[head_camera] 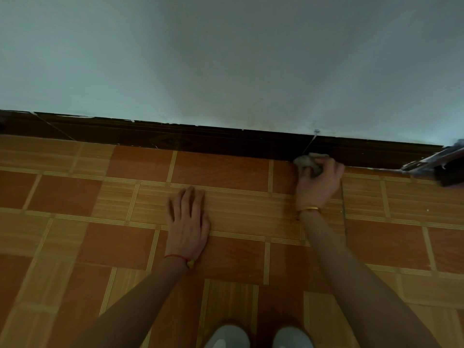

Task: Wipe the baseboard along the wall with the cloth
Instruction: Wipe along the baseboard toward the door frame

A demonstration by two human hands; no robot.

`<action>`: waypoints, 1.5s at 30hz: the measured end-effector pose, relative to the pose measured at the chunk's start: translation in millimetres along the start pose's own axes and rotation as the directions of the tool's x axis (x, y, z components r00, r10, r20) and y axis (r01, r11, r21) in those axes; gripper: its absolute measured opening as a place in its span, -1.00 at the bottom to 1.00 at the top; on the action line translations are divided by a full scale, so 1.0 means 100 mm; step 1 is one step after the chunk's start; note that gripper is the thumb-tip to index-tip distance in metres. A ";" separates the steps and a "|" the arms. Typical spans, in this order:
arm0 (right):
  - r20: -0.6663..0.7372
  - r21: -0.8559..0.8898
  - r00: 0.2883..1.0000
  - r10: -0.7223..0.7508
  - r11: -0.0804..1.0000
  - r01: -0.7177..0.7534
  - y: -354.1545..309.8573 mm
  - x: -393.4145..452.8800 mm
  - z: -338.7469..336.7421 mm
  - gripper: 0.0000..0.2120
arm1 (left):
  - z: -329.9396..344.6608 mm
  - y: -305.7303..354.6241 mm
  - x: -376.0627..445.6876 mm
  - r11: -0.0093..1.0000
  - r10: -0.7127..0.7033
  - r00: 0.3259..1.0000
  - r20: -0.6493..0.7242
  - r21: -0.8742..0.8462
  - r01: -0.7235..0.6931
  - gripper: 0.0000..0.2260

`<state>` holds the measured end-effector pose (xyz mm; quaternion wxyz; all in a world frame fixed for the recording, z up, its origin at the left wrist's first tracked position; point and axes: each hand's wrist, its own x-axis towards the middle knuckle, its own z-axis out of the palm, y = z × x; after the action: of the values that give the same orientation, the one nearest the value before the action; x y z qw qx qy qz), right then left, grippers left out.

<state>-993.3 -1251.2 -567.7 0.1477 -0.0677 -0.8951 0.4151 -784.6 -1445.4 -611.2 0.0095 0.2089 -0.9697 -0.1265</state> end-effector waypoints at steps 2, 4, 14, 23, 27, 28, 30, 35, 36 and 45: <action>0.013 -0.040 1.000 -0.002 0.999 0.003 0.12 0.08 -0.08 -0.80 | 0.01 0.01 0.00 1.000 -0.002 1.000 -0.004 -0.007 0.002 -0.50; 0.080 -0.068 0.994 -0.071 0.995 0.077 0.11 0.06 -0.04 -0.79 | 0.02 0.01 0.00 1.000 -0.005 1.000 -0.009 -0.015 0.005 -0.50; 0.215 0.070 0.956 -0.198 0.980 0.187 -0.33 -0.38 0.47 -0.76 | 0.04 0.00 0.00 0.999 -0.006 0.999 -0.041 -0.042 0.004 -0.49; 0.108 0.306 0.991 -0.083 0.951 0.047 -0.75 -0.52 0.60 -0.84 | 0.02 -0.02 -0.01 0.998 0.004 0.999 -0.054 -0.057 -0.007 -0.49; -0.044 0.304 0.999 0.022 0.953 -0.007 -0.58 -0.32 0.31 -0.85 | 0.02 -0.01 -0.01 0.998 -0.002 0.999 -0.042 -0.055 0.000 -0.49; -0.066 0.311 0.997 0.037 0.950 -0.015 -0.56 -0.30 0.26 -0.85 | 0.02 -0.01 -0.01 0.999 -0.004 0.999 -0.038 -0.052 0.002 -0.49; -0.079 0.335 0.996 0.043 0.942 -0.014 -0.57 -0.29 0.25 -0.85 | 0.02 -0.02 -0.01 0.999 -0.005 0.999 -0.035 -0.047 0.003 -0.49; -0.015 0.361 1.000 0.002 0.933 0.004 -0.73 -0.46 0.48 -0.86 | 0.03 -0.02 -0.01 0.999 0.002 0.999 -0.053 -0.046 -0.005 -0.50; 0.016 0.361 0.999 -0.028 0.932 0.021 -0.77 -0.52 0.54 -0.86 | 0.03 -0.02 -0.01 0.999 0.006 0.998 -0.061 -0.046 -0.008 -0.50; 0.169 0.383 0.982 -0.082 0.924 0.012 -1.16 -0.82 0.91 -0.85 | 0.03 -0.03 -0.01 0.999 0.020 0.998 -0.067 -0.045 -0.023 -0.49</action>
<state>-944.9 -1411.6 -551.9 0.0855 0.0220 -0.8087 0.5815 -782.8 -1447.5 -614.6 0.0480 0.2021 -0.9679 -0.1416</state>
